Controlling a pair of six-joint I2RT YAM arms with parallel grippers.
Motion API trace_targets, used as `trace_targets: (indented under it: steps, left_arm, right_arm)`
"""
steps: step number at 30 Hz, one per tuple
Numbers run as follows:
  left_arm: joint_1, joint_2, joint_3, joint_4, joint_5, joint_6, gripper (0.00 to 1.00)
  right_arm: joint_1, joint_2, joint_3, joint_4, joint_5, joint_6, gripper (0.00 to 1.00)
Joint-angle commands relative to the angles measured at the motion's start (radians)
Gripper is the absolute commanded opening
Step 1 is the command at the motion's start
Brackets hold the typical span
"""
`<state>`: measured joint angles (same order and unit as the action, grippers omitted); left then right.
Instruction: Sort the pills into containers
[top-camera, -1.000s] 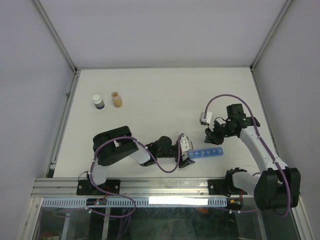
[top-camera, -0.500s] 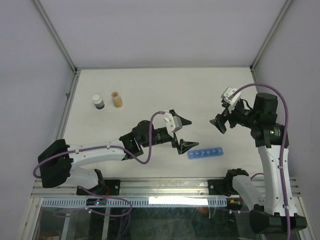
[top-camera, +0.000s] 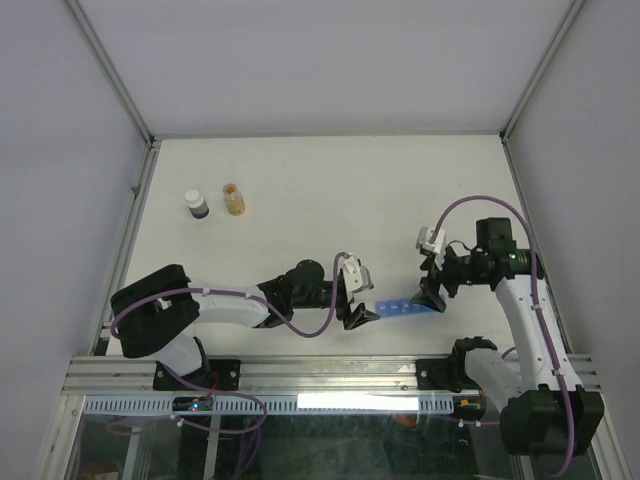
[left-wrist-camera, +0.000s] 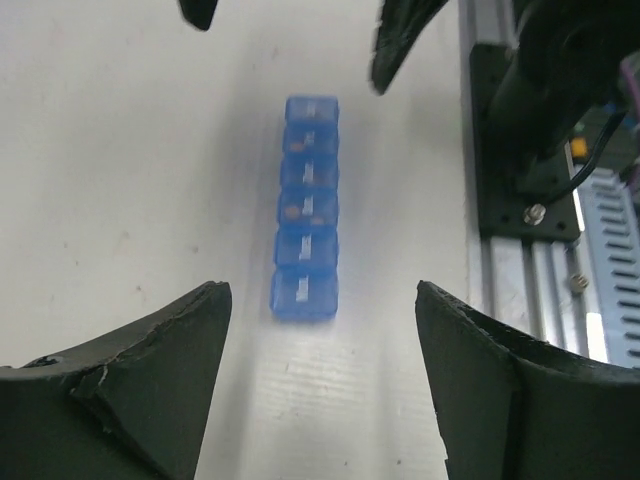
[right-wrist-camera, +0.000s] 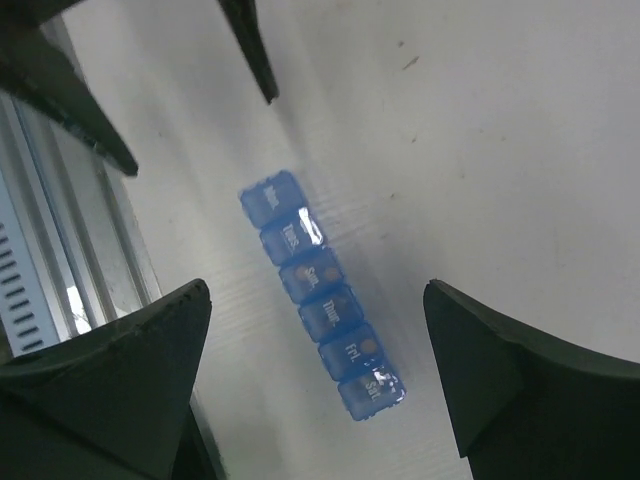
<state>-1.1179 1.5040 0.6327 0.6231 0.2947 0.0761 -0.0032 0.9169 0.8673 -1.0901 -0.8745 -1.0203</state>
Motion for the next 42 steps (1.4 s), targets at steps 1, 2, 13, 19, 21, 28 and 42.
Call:
trace_targets:
  steps: [1,2,13,19,21,28,42]
  left_arm:
    - [0.003,0.079,-0.04,0.258,0.024,0.047,0.71]
    - [0.003,0.104,-0.048,0.295,0.022,0.046,0.64]
    - [0.003,0.223,-0.054,0.439,-0.033,-0.034,0.14]
    - [0.003,0.235,-0.055,0.441,0.012,-0.064,0.0]
    - [0.003,0.241,-0.053,0.447,0.029,-0.079,0.0]
    - [0.002,0.254,-0.042,0.437,0.051,-0.099,0.0]
    - [-0.002,0.21,0.038,0.287,0.078,-0.148,0.0]
  right_arm:
    - [-0.001,-0.063,-0.14,-0.011,0.034,-0.418,0.91]
    - [-0.001,-0.073,-0.178,0.002,0.038,-0.503,0.92]
    - [0.035,0.116,-0.318,0.243,0.126,-0.583,0.91]
    - [0.103,0.152,-0.357,0.297,0.209,-0.555,0.82]
    - [0.119,0.174,-0.355,0.299,0.228,-0.545,0.75]
    - [0.151,0.204,-0.363,0.31,0.259,-0.538,0.56]
    - [0.167,0.211,-0.368,0.328,0.272,-0.512,0.44]
